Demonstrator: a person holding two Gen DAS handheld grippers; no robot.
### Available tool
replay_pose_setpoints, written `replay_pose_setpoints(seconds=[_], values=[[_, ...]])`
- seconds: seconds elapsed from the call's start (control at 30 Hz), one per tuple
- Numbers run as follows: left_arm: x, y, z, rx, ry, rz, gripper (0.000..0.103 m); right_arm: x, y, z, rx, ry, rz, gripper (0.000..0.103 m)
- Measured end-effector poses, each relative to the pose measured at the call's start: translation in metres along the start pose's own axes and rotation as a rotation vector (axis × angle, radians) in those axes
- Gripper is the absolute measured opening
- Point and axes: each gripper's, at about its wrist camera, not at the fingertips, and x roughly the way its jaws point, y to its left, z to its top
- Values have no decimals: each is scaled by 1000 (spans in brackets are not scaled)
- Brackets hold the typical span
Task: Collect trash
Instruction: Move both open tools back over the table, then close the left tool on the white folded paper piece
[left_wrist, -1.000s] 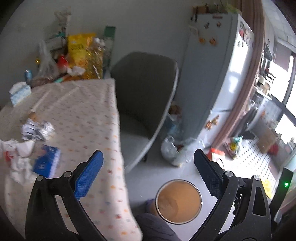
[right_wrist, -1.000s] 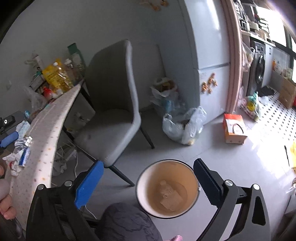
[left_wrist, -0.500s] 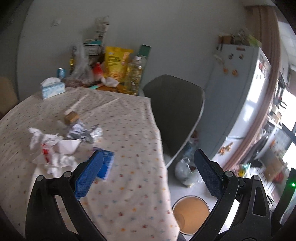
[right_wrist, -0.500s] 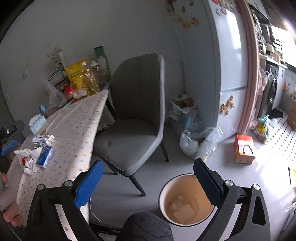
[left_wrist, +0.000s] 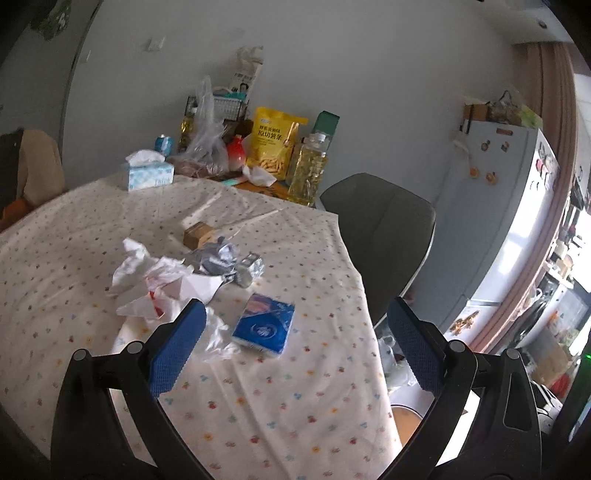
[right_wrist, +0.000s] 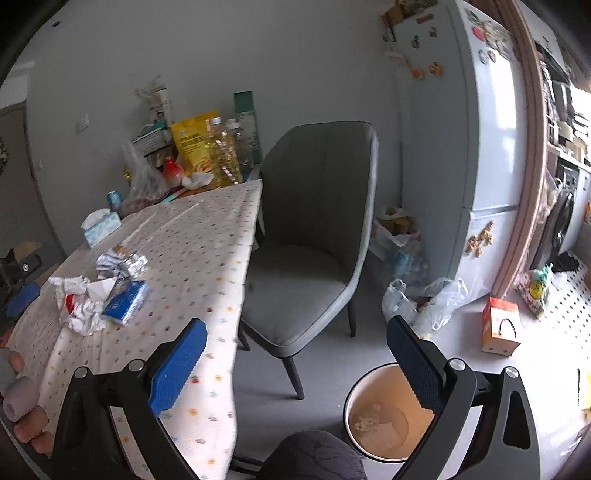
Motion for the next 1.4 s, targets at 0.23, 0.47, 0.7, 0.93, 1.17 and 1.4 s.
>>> replay_pose_setpoints(seconds=[0.23,0.47,0.7,0.93,1.17,1.4], values=[[-2,41,-6,-89,-6,12,97,2,28,-4,-48,-17,43,95],[-9,73,-12,-105,-14,104,97,12,50,-3,-67,-8,87,95],[-1,102,-11,-59,86,133,97,21,70,-4,-68,35,163,95],[16,126,-2,-84,136,177,96,30,76,-8,-70,75,205,95],[41,131,12,-87,184,199,85,33,81,-3,-83,72,248,95],[60,148,13,-183,216,238,59,37,83,3,-75,82,268,95]])
